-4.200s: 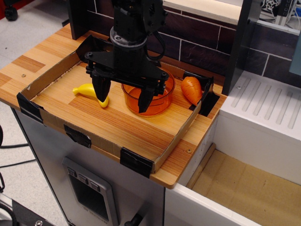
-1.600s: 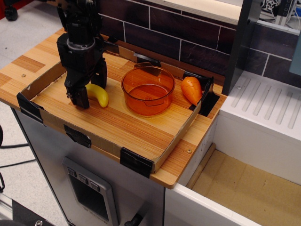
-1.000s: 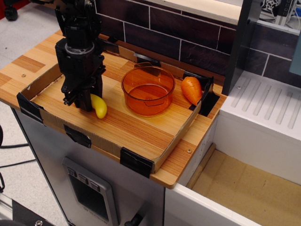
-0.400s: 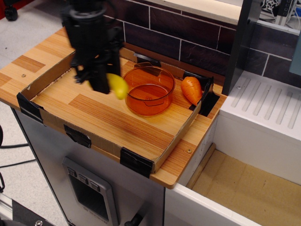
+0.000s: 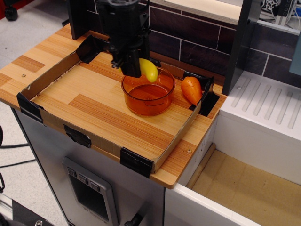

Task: Put banana in pot

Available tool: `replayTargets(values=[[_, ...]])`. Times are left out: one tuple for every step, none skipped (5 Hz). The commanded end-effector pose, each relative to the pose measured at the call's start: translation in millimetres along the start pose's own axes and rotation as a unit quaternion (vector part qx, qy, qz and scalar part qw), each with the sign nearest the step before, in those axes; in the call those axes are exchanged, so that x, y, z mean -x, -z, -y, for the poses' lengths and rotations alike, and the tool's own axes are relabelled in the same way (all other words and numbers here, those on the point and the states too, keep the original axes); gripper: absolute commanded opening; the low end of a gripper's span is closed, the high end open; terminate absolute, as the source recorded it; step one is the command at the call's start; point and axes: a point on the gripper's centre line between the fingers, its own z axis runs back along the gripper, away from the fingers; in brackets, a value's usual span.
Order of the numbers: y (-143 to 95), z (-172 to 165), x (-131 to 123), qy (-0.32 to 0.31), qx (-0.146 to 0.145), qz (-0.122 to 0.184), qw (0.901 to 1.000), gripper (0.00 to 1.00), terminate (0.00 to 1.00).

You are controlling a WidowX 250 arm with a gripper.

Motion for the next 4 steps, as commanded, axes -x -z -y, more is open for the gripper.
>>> replayTargets(values=[[3.5, 13.9, -1.0, -0.001, 0.023, 0.026, 0.9994, 0.0, 0.0], [1.9, 10.7, 1.6, 0.018, 0.018, 0.026, 0.9993, 1.0, 0.0], [-9.9, 6.8, 3.7, 0.025, 0.031, 0.009, 0.9992, 1.0, 0.0], [-38.2, 2.1, 3.0, 0.041, 0.052, 0.001, 0.9978, 1.0, 0.0]])
